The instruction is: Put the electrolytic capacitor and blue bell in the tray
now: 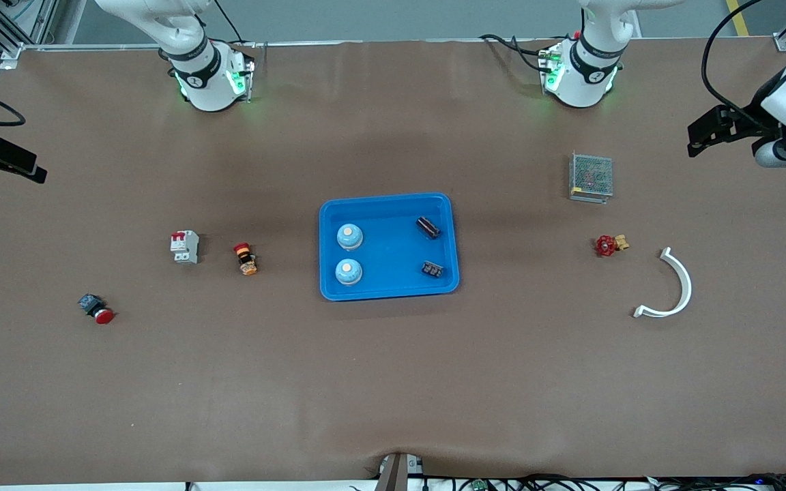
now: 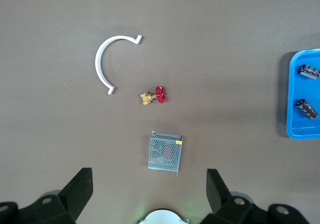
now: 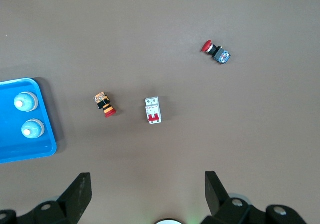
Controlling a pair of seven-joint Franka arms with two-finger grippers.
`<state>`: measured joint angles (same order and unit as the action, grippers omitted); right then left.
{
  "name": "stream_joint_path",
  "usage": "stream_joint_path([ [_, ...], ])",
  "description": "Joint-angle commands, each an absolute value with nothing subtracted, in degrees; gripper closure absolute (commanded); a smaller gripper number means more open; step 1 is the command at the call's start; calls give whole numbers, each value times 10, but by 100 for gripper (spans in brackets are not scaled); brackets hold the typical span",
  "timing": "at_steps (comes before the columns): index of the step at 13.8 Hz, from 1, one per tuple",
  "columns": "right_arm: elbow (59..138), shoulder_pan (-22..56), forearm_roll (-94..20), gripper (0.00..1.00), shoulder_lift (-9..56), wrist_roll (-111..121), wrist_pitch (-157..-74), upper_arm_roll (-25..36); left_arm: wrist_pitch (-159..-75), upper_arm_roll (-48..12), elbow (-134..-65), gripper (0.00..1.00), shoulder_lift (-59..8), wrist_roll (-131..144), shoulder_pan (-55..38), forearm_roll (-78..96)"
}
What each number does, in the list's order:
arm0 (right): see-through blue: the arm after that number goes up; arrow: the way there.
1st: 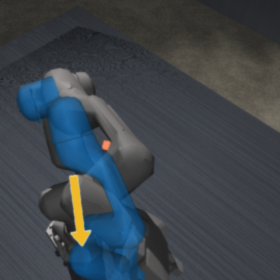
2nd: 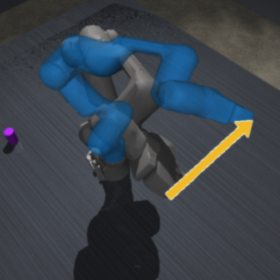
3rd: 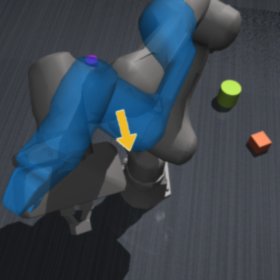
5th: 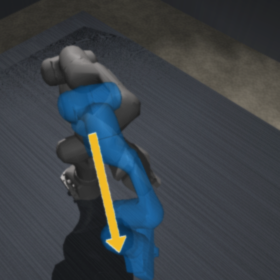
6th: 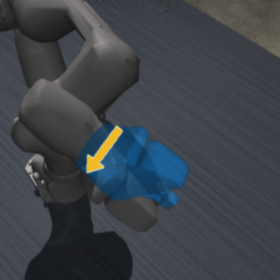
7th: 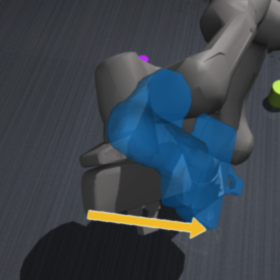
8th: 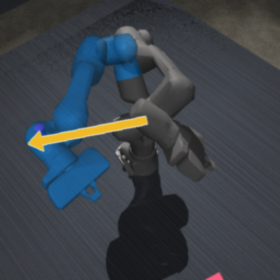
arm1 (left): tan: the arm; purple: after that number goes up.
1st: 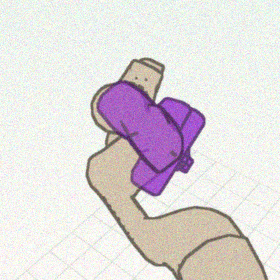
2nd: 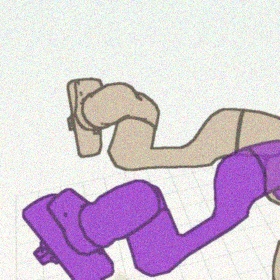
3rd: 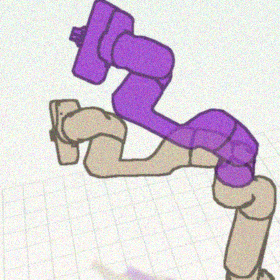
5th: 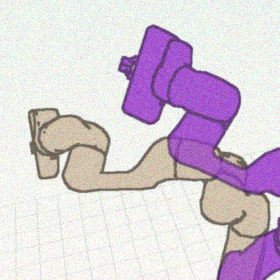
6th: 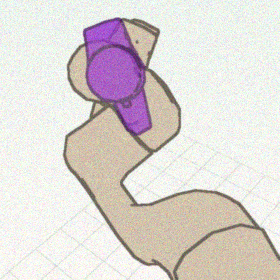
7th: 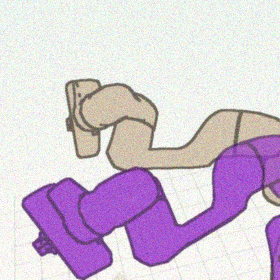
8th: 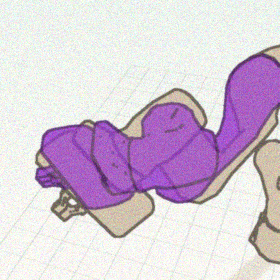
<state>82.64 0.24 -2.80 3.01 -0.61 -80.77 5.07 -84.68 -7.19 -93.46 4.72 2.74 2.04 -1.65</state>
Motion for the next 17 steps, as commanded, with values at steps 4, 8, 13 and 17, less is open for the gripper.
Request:
stream_joint_path([
  [4, 831, 5, -55, 0, 24, -12, -817, 54, -856, -76, -945, 0, 61, 19, 23, -20],
  [8, 831, 4, -55, 0, 23, -13, -819, 54, -856, -76, -932, 0, 56, 14, 25, -15],
  [13, 831, 4, -55, 0, 21, -12, -820, 55, -855, -73, -911, 0, 54, 14, 24, -12],
  [17, 832, 4, -55, 0, 22, -13, -822, 56, -855, -76, -911, 0, 54, 18, 22, -11],
])
